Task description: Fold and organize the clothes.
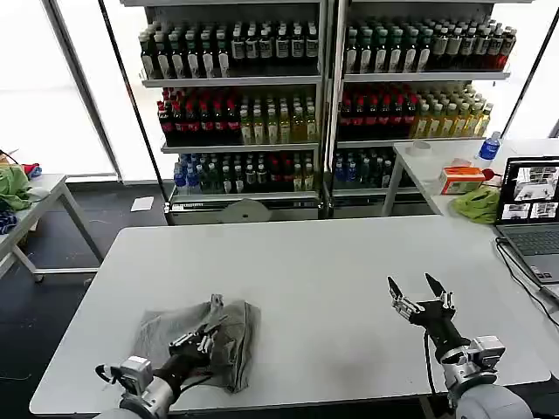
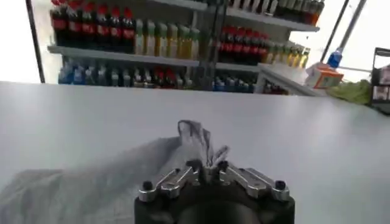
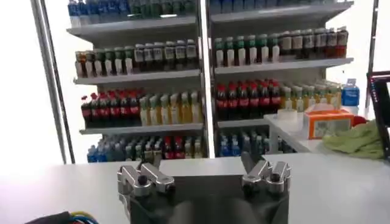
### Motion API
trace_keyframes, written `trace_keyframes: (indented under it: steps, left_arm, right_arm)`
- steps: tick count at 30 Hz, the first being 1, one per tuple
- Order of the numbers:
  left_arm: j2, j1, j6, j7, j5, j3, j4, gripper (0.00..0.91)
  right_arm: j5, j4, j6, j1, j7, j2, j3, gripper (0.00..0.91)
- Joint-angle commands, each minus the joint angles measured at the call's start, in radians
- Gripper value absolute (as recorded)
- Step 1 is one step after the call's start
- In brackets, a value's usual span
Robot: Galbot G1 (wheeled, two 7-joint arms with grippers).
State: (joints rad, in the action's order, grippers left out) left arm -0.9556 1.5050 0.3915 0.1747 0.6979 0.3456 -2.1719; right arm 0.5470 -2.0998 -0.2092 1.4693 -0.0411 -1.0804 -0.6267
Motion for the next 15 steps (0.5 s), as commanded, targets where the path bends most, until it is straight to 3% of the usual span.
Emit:
trace_keyframes:
  steps: [1, 7, 11, 15]
  left_arm:
    - [0.022, -0.046, 0.018, -0.064, 0.016, -0.072, 0.002, 0.907]
    - [0.016, -0.023, 0.026, -0.065, 0.083, 0.077, -0.097, 0.907]
    - [0.021, 0.009, 0.028, -0.066, 0.102, 0.231, -0.122, 0.907]
    - [-0.022, 0.048, 0.056, -0.118, 0.135, 0.411, -0.089, 0.907]
  right_arm:
    - [-0.004, -0.002, -0.004, 0.0, 0.005, 0.0, 0.001, 0.907]
    - [-0.004, -0.005, -0.008, -0.007, 0.004, -0.007, 0.014, 0.907]
    - [0.0, -0.006, -0.007, -0.015, 0.004, -0.004, 0.018, 0.907]
    - [0.001, -0.01, -0.002, -0.007, 0.012, -0.002, 0.023, 0.907]
